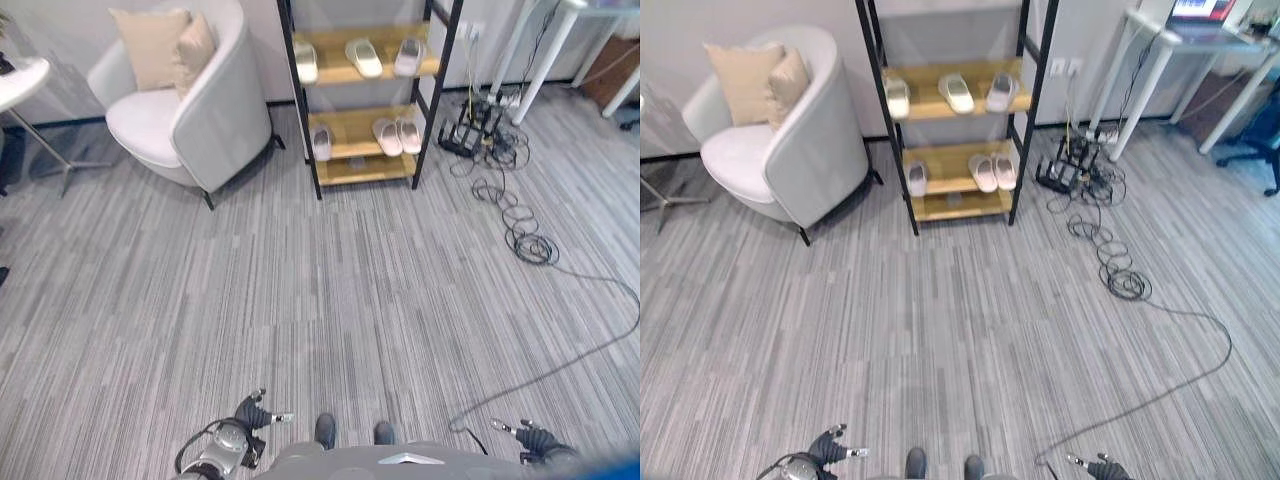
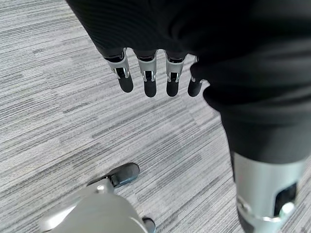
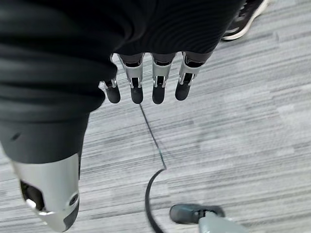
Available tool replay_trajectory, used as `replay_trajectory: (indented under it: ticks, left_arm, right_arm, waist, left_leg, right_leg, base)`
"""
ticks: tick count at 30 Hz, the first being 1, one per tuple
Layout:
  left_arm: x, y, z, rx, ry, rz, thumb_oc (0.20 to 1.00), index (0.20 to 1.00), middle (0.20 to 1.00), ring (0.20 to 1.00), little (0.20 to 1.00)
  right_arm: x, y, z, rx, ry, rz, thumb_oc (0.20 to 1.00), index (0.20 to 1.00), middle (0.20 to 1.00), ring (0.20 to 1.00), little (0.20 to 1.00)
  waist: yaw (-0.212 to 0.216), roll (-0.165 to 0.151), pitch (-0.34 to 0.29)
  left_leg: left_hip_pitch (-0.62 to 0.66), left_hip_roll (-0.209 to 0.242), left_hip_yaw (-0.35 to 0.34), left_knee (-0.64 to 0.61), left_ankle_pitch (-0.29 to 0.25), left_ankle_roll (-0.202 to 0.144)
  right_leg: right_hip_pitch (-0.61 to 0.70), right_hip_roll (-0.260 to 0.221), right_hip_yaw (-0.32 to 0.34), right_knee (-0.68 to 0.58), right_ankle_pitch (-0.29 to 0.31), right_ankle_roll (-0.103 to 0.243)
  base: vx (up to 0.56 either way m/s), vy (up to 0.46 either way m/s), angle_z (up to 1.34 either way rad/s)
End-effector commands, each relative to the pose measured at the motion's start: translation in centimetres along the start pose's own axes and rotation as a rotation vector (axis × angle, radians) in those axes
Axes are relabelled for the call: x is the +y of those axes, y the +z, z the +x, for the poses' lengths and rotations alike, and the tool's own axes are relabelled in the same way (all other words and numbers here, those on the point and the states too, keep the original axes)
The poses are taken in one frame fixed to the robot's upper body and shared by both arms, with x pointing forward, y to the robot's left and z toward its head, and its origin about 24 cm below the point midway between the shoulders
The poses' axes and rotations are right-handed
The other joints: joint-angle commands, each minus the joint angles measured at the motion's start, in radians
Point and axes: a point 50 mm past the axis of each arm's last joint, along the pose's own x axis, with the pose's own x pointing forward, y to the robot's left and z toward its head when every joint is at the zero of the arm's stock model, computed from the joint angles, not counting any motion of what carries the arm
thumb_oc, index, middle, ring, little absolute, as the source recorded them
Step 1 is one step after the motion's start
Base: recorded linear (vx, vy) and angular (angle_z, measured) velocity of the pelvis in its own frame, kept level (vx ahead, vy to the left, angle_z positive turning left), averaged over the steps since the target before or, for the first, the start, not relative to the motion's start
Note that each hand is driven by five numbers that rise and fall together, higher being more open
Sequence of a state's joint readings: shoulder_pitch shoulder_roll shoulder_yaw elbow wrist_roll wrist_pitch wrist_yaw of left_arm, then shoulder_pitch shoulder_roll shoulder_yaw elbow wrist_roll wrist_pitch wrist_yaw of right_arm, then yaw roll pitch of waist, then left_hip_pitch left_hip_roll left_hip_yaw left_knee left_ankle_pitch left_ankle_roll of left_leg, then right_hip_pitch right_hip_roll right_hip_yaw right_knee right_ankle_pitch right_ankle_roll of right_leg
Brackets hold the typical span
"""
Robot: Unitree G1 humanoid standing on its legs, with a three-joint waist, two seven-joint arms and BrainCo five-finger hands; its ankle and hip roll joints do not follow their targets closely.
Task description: Arrange the slippers neatly on the shoe rack.
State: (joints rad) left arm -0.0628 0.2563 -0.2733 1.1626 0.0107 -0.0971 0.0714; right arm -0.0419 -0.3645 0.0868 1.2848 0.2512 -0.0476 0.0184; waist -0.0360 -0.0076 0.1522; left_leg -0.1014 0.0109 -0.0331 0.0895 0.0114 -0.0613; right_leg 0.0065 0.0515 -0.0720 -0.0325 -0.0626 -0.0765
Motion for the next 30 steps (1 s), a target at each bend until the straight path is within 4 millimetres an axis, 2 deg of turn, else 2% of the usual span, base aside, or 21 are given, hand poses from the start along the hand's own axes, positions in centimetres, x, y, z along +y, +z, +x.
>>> replay_trajectory:
  ticks: [1, 2, 3, 4, 5, 6, 7, 8, 9, 12, 14, 15, 17, 18, 20, 22, 23, 25, 28, 29, 30]
  left_arm:
    - [-0.6, 2.2, 0.3, -0.075, -0.012, -0.022, 1.0, 1.0, 1.0, 1.0, 1.0]
    - [-0.7, 2.2, 0.3, -0.077, -0.014, -0.019, 1.0, 1.0, 1.0, 1.0, 1.0]
    - [-1.1, 1.7, 0.2, -0.064, -0.022, -0.018, 1.0, 1.0, 1.0, 1.0, 1.0]
    - [-1.2, 1.3, 0.1, -0.053, -0.023, -0.019, 1.0, 1.0, 1.0, 1.0, 1.0]
    - [-1.2, 0.7, 0.0, -0.033, -0.017, -0.019, 1.0, 1.0, 1.0, 1.0, 1.0]
    - [-1.1, 0.2, 0.0, -0.014, -0.013, -0.021, 1.0, 1.0, 1.0, 1.0, 1.0]
    - [-0.9, -1.8, -0.5, 0.057, 0.007, -0.073, 1.0, 1.0, 1.0, 1.0, 1.0]
    - [-0.6, -2.3, -0.6, 0.074, 0.022, -0.098, 1.0, 1.0, 1.0, 1.0, 1.0]
    - [0.3, -3.1, -0.7, 0.105, 0.062, -0.167, 1.0, 1.0, 1.0, 1.0, 1.0]
    - [1.8, -2.5, -0.5, 0.083, 0.095, -0.187, 1.0, 1.0, 1.0, 1.0, 1.0]
    - [2.6, -1.1, -0.2, 0.036, 0.11, -0.141, 1.0, 1.0, 1.0, 1.0, 1.0]
    - [3.1, 0.6, 0.1, -0.018, 0.119, -0.118, 1.0, 1.0, 1.0, 1.0, 1.0]
    - [3.4, 1.3, 0.2, -0.044, 0.131, -0.112, 1.0, 1.0, 1.0, 1.0, 1.0]
    - [3.6, 1.3, 0.2, -0.041, 0.139, -0.128, 1.0, 1.0, 1.0, 1.0, 1.0]
    - [3.3, 0.7, 0.2, -0.018, 0.133, -0.125, 1.0, 1.0, 1.0, 1.0, 1.0]
    - [2.3, -0.3, 0.2, 0.038, 0.1, -0.088, 1.0, 1.0, 1.0, 1.0, 1.0]
    - [1.8, -0.7, 0.1, 0.05, 0.085, -0.074, 1.0, 1.0, 1.0, 1.0, 1.0]
    - [1.3, -1.0, 0.0, 0.059, 0.077, -0.079, 1.0, 1.0, 1.0, 1.0, 1.0]
    - [0.7, -1.4, -0.1, 0.065, 0.066, -0.081, 1.0, 1.0, 1.0, 1.0, 1.0]
    - [0.7, -0.7, 0.0, 0.038, 0.07, -0.072, 1.0, 1.0, 1.0, 1.0, 1.0]
    - [0.8, -0.3, 0.1, 0.024, 0.073, -0.069, 1.0, 1.0, 1.0, 1.0, 1.0]
  right_arm:
    - [-1.7, -0.3, -0.2, 0.006, -0.041, -0.04, 1.0, 1.0, 1.0, 1.0, 1.0]
    - [-2.0, -0.4, -0.2, 0.01, -0.049, -0.045, 1.0, 1.0, 1.0, 1.0, 1.0]
    - [-2.2, -0.7, -0.3, 0.019, -0.058, -0.056, 1.0, 1.0, 1.0, 1.0, 1.0]
    - [-2.0, -0.6, -0.3, 0.013, -0.056, -0.062, 1.0, 1.0, 1.0, 1.0, 1.0]
    - [-1.7, 0.0, -0.2, -0.011, -0.049, -0.077, 1.0, 1.0, 1.0, 1.0, 1.0]
    - [-1.5, 0.5, -0.1, -0.024, -0.045, -0.087, 1.0, 1.0, 1.0, 1.0, 1.0]
    - [-0.9, 0.8, -0.1, -0.036, -0.032, -0.103, 1.0, 1.0, 1.0, 1.0, 1.0]
    - [-0.7, 1.0, 0.0, -0.041, -0.032, -0.1, 1.0, 1.0, 1.0, 1.0, 1.0]
    - [-0.2, 1.4, 0.0, -0.057, -0.02, -0.085, 1.0, 1.0, 1.0, 1.0, 1.0]
    - [1.7, 1.6, 0.1, -0.07, 0.039, -0.096, 1.0, 1.0, 1.0, 1.0, 1.0]
    - [2.5, 1.8, 0.1, -0.074, 0.061, -0.106, 1.0, 1.0, 1.0, 1.0, 1.0]
    - [2.9, 2.2, 0.1, -0.087, 0.067, -0.101, 1.0, 1.0, 1.0, 1.0, 1.0]
    - [3.2, 2.0, 0.1, -0.088, 0.07, -0.088, 1.0, 1.0, 1.0, 1.0, 1.0]
    - [3.4, 1.9, 0.1, -0.086, 0.073, -0.076, 1.0, 1.0, 1.0, 1.0, 1.0]
    - [3.7, 1.8, 0.0, -0.088, 0.082, -0.081, 1.0, 1.0, 1.0, 1.0, 1.0]
    - [3.4, 1.0, 0.0, -0.063, 0.085, -0.106, 1.0, 1.0, 1.0, 1.0, 1.0]
    - [3.1, 0.1, -0.1, -0.035, 0.075, -0.114, 1.0, 1.0, 1.0, 1.0, 1.0]
    - [2.9, -0.3, -0.1, -0.023, 0.067, -0.115, 1.0, 1.0, 1.0, 1.0, 1.0]
    - [2.5, -0.1, -0.1, -0.027, 0.051, -0.107, 1.0, 1.0, 1.0, 1.0, 1.0]
    - [2.5, 0.9, 0.0, -0.062, 0.043, -0.115, 1.0, 1.0, 1.0, 1.0, 1.0]
    - [2.3, 1.5, 0.1, -0.081, 0.036, -0.115, 1.0, 1.0, 1.0, 1.0, 1.0]
  waist:
    - [0.014, -0.025, 0.008]
    - [0.02, -0.026, 0.016]
    - [0.036, -0.025, 0.014]
    - [0.047, -0.021, 0.011]
    - [0.071, -0.014, 0.008]
    - [0.083, -0.015, 0.007]
    - [0.1, -0.019, -0.014]
    - [0.105, -0.026, -0.023]
    - [0.109, -0.049, -0.043]
    - [0.104, -0.085, -0.06]
    - [0.096, -0.1, -0.056]
    - [0.082, -0.085, -0.037]
    - [0.065, -0.064, -0.018]
    - [0.052, -0.047, -0.007]
    - [0.033, -0.045, 0.011]
    - [-0.014, -0.055, 0.019]
    - [-0.018, -0.065, 0.005]
    - [-0.012, -0.063, -0.013]
    - [0.006, -0.062, -0.038]
    - [0.022, -0.076, -0.032]
    - [0.03, -0.085, -0.023]
  left_leg:
    - [-0.077, 0.063, 0.056, 0.207, -0.006, -0.01]
    - [-0.117, 0.05, 0.062, 0.232, -0.004, -0.002]
    - [-0.167, 0.006, 0.063, 0.186, -0.028, 0.015]
    - [-0.181, -0.016, 0.059, 0.142, -0.014, 0.019]
    - [-0.212, -0.043, 0.043, 0.078, 0.034, 0.015]
    - [-0.226, -0.049, 0.038, 0.056, 0.052, 0.011]
    - [-0.197, -0.053, 0.022, -0.003, 0.053, 0.026]
    - [-0.188, -0.061, 0.014, -0.01, 0.057, 0.035]
    - [-0.164, -0.07, 0.007, -0.025, 0.052, 0.052]
    - [-0.117, -0.085, 0.014, -0.018, 0.003, 0.086]
    - [-0.088, -0.102, 0.016, 0.004, -0.044, 0.116]
    - [-0.057, -0.097, 0.012, 0.006, -0.065, 0.136]
    - [-0.008, -0.082, -0.01, -0.007, -0.077, 0.146]
    - [0.047, -0.069, -0.028, -0.023, -0.096, 0.146]
    - [0.108, -0.069, -0.046, -0.043, -0.117, 0.14]
    - [0.199, -0.075, -0.1, -0.059, -0.169, 0.119]
    - [0.218, -0.088, -0.121, -0.045, -0.194, 0.113]
    - [0.22, -0.088, -0.141, -0.026, -0.196, 0.102]
    - [0.207, -0.074, -0.139, 0.025, -0.196, 0.073]
    - [0.146, -0.064, -0.123, 0.123, -0.181, 0.042]
    - [0.101, -0.061, -0.116, 0.193, -0.172, 0.037]
  right_leg:
    - [0.06, -0.068, -0.039, 0.023, -0.037, 0.089]
    - [0.068, -0.07, -0.041, 0.022, -0.042, 0.089]
    - [0.084, -0.074, -0.037, 0.011, -0.055, 0.099]
    - [0.1, -0.073, -0.034, 0.002, -0.06, 0.105]
    - [0.129, -0.062, -0.023, -0.012, -0.071, 0.11]
    - [0.14, -0.058, -0.016, -0.018, -0.077, 0.111]
    - [0.157, -0.058, 0.004, -0.015, -0.093, 0.118]
    - [0.156, -0.063, 0.007, -0.007, -0.095, 0.121]
    - [0.149, -0.078, 0.011, 0.037, -0.097, 0.133]
    - [0.113, -0.103, 0.027, 0.17, -0.073, 0.176]
    - [0.04, -0.137, 0.02, 0.336, 0.051, 0.232]
    - [-0.03, -0.166, 0.003, 0.508, 0.172, 0.258]
    - [-0.093, -0.181, -0.023, 0.603, 0.186, 0.241]
    - [-0.163, -0.184, -0.059, 0.594, 0.131, 0.208]
    - [-0.189, -0.162, -0.072, 0.501, 0.06, 0.18]
    - [-0.263, -0.09, -0.024, 0.267, 0.074, 0.192]
    - [-0.219, -0.071, 0.002, 0.2, 0.068, 0.182]
    - [-0.198, -0.054, 0.01, 0.187, 0.061, 0.162]
    - [-0.146, -0.039, -0.014, 0.143, 0.045, 0.14]
    - [-0.115, -0.043, -0.024, 0.117, 0.038, 0.126]
    - [-0.103, -0.047, -0.027, 0.112, 0.034, 0.122]
  base:
    - [0.08, -0.158, 0.16]
    - [0.21, -0.097, 0.42]
    - [0.25, 0.023, 0.46]
    - [0.37, 0.09, 0.37]
    - [0.31, 0.105, -0.11]
    - [0.42, 0.165, -0.42]
    - [0.37, 0.148, -0.94]
    - [0.49, 0.194, -1.12]
    - [0.39, 0.157, -1.01]
    - [0.43, 0.256, -0.21]
    - [0.3, 0.292, 0.05]
    - [0.23, 0.251, 0.25]
    - [0.3, 0.199, 0.61]
    - [0.39, 0.11, 0.32]
    - [0.4, 0.016, -0.12]
    - [0.58, -0.09, 0.39]
    - [0.49, -0.113, 0.83]
    - [0.22, -0.112, 1.08]
    - [0.12, -0.127, 1.01]
    - [0.02, -0.134, 0.29]
    - [-0.05, -0.104, 0.23]
